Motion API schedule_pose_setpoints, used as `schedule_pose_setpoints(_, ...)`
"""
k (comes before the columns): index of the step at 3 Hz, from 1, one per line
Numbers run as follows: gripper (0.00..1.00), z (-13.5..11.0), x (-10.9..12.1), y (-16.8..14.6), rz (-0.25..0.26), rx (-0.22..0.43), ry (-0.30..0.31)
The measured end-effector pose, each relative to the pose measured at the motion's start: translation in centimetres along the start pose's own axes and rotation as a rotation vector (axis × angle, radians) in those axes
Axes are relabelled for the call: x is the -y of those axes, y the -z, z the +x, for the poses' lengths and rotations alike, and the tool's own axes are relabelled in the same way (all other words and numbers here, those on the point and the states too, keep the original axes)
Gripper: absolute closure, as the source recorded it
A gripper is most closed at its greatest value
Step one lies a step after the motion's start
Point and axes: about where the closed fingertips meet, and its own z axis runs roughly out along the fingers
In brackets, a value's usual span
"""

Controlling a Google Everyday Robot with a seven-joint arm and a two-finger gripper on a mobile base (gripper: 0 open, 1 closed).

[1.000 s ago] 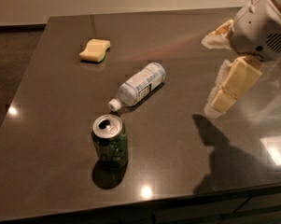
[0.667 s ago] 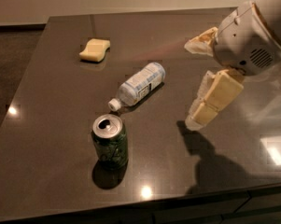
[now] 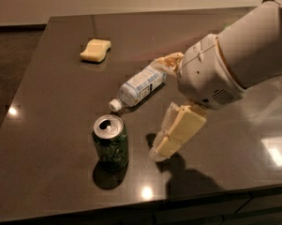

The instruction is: Knock green can over

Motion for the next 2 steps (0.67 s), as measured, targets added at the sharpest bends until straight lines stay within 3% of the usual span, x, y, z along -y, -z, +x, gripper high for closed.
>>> schedule_pose_setpoints(2, 0.0, -2.4, -2.9, -4.8, -0.039, 0.046, 0.026)
